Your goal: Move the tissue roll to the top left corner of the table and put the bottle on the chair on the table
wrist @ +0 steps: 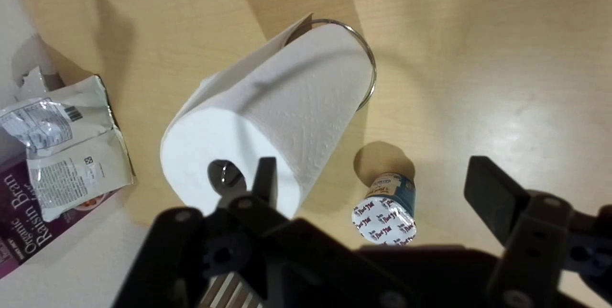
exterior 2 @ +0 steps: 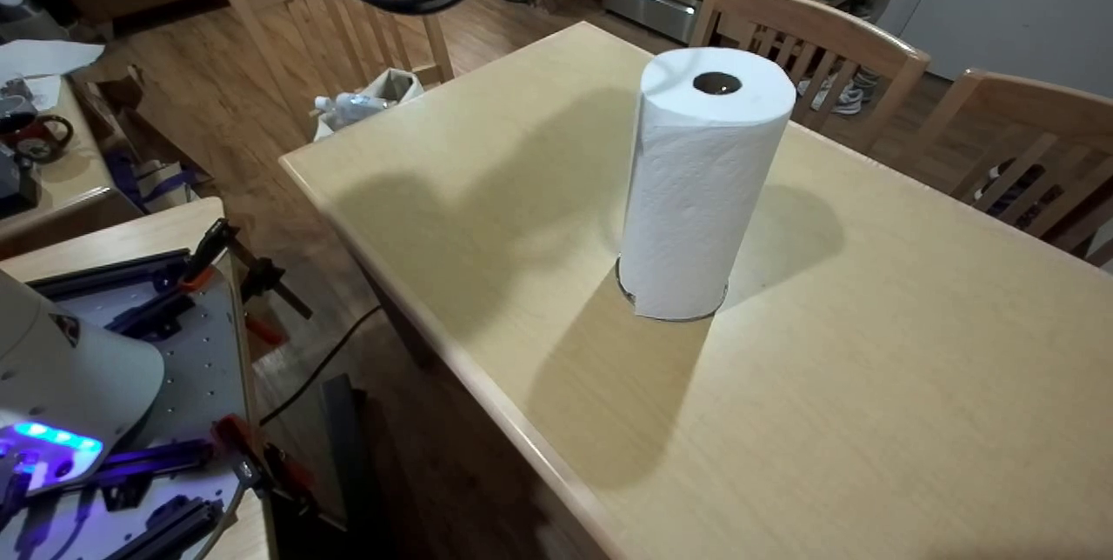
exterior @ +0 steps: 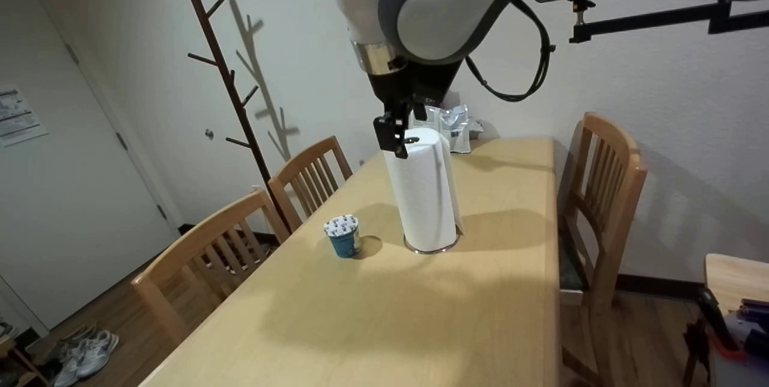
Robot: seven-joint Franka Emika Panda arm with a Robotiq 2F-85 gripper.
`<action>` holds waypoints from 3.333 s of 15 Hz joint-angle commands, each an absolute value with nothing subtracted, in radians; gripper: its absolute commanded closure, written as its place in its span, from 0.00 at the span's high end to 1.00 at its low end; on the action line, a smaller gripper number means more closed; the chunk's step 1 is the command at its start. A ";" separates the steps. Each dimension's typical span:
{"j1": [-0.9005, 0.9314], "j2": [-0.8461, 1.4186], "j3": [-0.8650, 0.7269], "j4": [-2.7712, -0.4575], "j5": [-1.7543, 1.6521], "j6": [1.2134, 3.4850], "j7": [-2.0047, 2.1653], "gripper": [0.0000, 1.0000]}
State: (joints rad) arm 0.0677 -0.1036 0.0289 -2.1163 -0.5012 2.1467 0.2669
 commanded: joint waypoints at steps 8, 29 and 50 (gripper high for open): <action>0.031 -0.118 0.001 -2.151 -0.233 2.147 0.111 1.00; -0.020 -0.153 -0.120 -1.919 0.022 1.965 -0.201 1.00; -0.093 -0.056 -0.155 -2.010 0.163 1.943 -0.582 1.00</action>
State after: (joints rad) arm -0.0862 -0.0501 -0.1674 -1.9670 0.1829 1.8786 -0.5108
